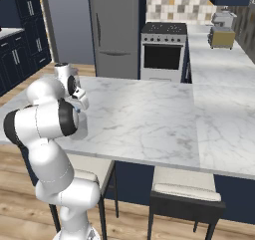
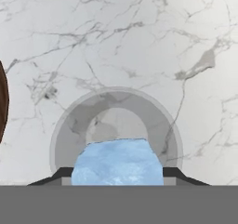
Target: There are two ice cubes in the ice bowl. Place both ice cubes in the glass cup.
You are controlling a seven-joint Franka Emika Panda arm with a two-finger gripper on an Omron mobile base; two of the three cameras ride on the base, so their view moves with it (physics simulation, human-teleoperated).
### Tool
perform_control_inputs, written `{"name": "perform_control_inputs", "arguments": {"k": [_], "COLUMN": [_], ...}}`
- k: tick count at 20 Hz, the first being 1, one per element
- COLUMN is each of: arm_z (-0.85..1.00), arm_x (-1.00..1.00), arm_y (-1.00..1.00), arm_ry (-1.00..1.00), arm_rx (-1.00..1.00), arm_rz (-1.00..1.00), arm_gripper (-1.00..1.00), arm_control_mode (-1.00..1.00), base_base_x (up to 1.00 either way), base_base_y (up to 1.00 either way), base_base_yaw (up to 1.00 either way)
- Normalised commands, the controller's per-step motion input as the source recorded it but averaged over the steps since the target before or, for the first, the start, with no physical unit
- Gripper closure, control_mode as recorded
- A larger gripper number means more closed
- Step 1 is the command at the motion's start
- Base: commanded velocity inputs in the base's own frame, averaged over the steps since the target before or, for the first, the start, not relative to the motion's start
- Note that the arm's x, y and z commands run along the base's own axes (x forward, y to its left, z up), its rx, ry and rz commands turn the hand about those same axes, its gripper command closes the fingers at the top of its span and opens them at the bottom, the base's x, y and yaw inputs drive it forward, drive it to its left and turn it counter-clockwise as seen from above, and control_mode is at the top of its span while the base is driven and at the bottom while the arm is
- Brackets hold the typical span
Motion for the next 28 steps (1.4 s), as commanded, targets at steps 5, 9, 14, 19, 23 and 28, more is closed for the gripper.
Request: {"name": "perform_control_inputs", "arguments": {"k": [5,9,14,19,23,28], "arm_z": [-0.05,-0.17,-0.15,-0.09,-0.03,-0.03], "arm_x": [0.03,0.0,0.0,0.02,0.06,0.09], "arm_y": [0.0,0.0,0.0,0.0,0.0,0.0], "arm_ry": [0.0,0.02,0.01,0.0,0.0,0.0], "arm_rx": [0.0,-0.01,-0.01,0.0,0.0,0.0], "arm_rz": [0.0,0.0,0.0,0.0,0.0,0.0], "arm_gripper": [1.0,1.0,1.0,1.0,1.0,1.0], "arm_control_mode": [-1.0,-1.0,-1.0,-1.0,-1.0,-1.0], "base_base_x": [0.0,0.0,0.0,0.0,0.0,0.0], "base_base_y": [0.0,0.0,0.0,0.0,0.0,0.0], "base_base_yaw": [0.0,0.0,0.0,0.0,0.0,0.0]}}
